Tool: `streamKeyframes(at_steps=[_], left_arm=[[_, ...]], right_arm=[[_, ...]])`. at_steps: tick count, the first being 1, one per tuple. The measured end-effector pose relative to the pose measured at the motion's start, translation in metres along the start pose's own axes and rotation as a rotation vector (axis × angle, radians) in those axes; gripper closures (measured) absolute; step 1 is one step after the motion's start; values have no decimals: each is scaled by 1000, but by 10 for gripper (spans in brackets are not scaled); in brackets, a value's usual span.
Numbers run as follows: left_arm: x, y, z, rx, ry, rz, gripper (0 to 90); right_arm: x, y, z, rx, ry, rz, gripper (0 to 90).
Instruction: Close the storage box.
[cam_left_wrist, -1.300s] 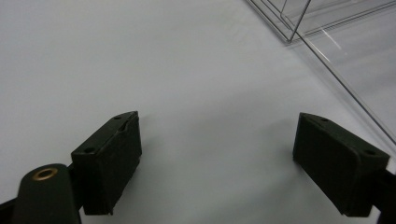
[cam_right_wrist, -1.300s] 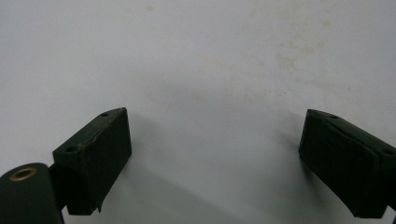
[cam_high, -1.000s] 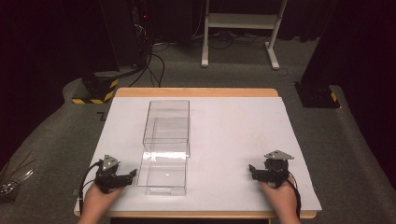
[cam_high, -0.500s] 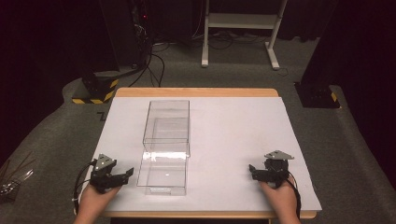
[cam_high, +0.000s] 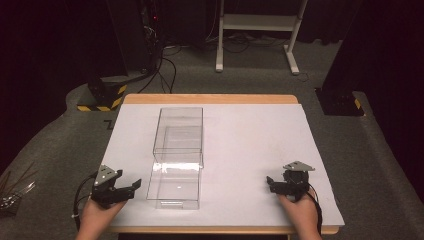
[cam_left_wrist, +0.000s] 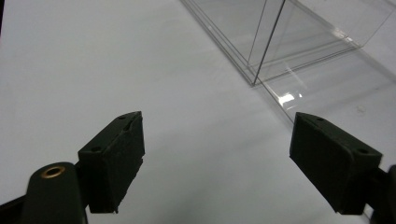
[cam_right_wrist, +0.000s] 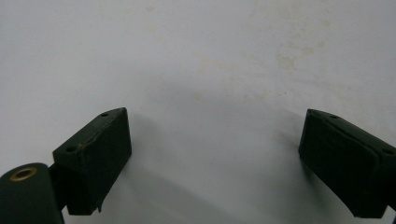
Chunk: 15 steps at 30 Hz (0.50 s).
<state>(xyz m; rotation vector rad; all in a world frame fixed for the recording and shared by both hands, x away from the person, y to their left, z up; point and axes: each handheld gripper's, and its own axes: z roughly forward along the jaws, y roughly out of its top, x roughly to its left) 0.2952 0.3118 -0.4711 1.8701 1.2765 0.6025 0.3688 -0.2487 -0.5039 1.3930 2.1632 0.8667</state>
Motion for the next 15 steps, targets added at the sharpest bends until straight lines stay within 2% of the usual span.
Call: streamKeyframes(at_steps=[15], left_arm=[[-9,10,-20,-73,-31,12,184]], right_arm=[[0,0,0,0,1,-1,91]])
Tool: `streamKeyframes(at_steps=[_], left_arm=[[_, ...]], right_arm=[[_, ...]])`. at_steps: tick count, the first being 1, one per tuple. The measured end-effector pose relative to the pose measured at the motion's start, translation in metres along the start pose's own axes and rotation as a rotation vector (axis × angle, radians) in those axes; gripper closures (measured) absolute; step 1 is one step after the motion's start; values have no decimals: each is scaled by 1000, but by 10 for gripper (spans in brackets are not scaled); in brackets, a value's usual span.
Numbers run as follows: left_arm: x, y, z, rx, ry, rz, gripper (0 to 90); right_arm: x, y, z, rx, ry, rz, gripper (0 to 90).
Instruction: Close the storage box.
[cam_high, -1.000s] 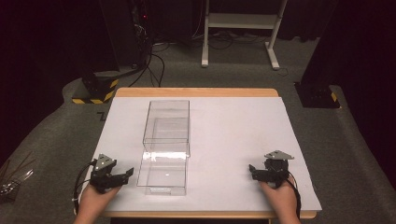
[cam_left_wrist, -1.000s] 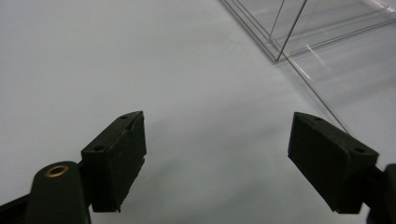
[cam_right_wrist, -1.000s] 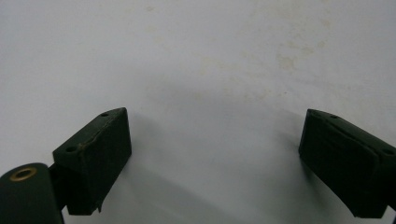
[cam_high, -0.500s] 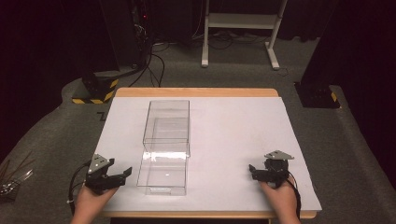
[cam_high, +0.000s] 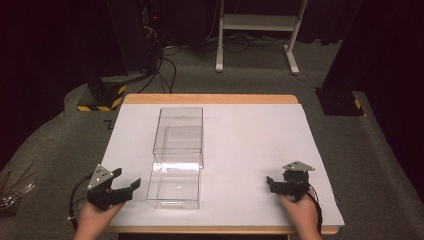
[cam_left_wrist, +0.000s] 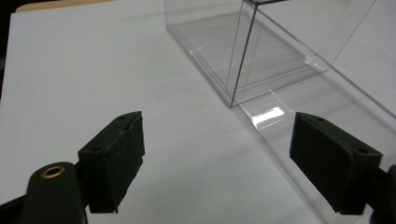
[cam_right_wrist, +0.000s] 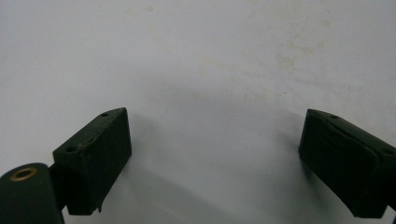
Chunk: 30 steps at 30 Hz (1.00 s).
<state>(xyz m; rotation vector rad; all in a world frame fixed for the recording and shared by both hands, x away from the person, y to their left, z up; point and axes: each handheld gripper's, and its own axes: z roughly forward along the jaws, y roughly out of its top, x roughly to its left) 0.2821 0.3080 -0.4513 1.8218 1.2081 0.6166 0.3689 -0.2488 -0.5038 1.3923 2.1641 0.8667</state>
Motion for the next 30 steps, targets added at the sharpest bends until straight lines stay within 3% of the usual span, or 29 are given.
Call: streamKeyframes(at_steps=[22,30], left_arm=[[-30,12,-31,-105,-61,23,162],[-37,11,-33,-116,-96,20,151]], right_arm=[[0,0,0,1,1,0,91],[0,0,0,1,1,0,91]])
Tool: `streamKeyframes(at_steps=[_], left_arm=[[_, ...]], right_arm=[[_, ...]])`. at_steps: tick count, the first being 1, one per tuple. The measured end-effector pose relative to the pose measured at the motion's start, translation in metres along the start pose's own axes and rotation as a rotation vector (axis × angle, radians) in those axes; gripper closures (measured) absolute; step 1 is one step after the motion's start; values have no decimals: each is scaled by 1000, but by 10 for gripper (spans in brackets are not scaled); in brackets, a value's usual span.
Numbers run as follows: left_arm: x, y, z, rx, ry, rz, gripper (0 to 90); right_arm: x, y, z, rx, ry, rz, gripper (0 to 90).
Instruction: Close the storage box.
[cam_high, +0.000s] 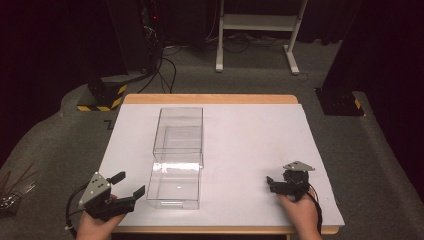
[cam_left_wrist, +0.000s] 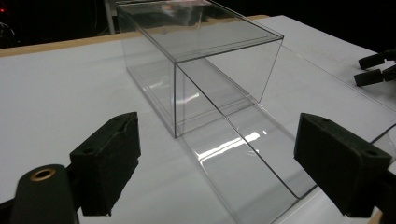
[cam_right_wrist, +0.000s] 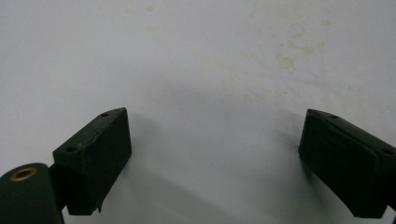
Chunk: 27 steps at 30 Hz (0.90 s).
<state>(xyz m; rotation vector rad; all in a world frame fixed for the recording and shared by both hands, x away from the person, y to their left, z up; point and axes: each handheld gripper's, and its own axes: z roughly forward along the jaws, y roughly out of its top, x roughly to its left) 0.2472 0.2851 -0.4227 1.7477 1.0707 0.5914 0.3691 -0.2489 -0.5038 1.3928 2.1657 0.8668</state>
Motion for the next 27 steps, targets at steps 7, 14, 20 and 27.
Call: streamKeyframes(at_steps=[7,14,20,27], left_arm=[[-8,-2,5,6,-17,11,148],[-12,-4,9,8,-35,12,147],[-16,-6,11,16,-40,18,146],[-17,-22,5,33,-56,-22,146]], right_arm=[[0,0,0,0,2,2,91],[0,0,0,0,2,2,91],[0,0,0,-1,2,2,91],[0,0,0,0,2,2,91]])
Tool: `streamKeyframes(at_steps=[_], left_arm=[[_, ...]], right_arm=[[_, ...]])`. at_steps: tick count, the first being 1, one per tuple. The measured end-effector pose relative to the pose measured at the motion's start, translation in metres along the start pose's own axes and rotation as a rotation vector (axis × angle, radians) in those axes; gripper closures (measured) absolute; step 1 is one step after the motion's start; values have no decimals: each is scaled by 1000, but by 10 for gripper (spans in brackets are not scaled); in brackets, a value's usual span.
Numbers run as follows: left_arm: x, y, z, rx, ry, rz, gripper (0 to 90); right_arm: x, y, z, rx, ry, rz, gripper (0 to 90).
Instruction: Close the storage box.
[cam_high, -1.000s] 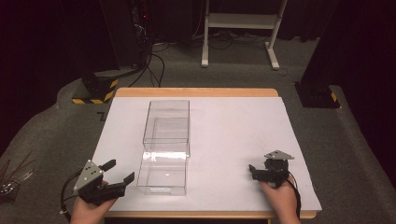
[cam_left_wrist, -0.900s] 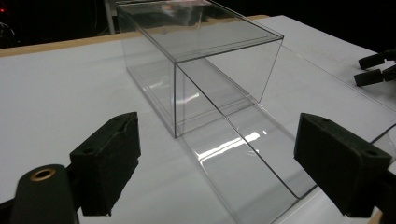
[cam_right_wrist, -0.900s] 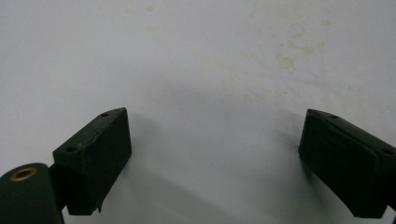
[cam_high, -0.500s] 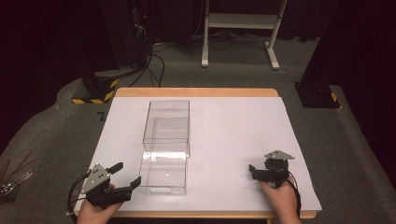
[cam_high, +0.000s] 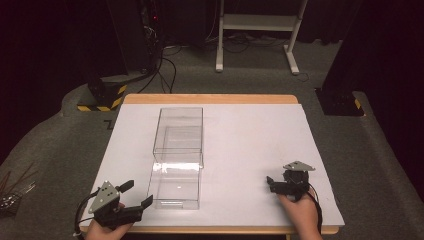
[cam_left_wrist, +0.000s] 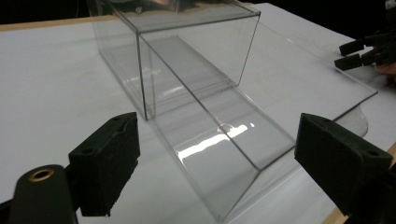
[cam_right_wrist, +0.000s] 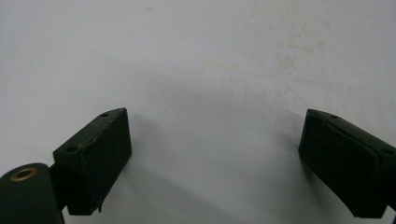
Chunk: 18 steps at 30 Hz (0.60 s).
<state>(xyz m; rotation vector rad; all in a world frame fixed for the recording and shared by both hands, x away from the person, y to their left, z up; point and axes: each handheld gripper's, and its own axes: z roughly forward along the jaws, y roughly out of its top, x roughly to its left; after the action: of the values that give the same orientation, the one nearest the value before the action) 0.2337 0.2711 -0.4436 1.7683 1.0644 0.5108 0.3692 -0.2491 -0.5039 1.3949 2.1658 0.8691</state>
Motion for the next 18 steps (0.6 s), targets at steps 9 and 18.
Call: streamKeyframes(at_steps=[9,18], left_arm=[[-3,-4,7,11,18,18,147],[-4,-4,12,4,8,22,146]], right_arm=[[0,0,0,0,0,0,91],[0,0,0,0,0,0,91]])
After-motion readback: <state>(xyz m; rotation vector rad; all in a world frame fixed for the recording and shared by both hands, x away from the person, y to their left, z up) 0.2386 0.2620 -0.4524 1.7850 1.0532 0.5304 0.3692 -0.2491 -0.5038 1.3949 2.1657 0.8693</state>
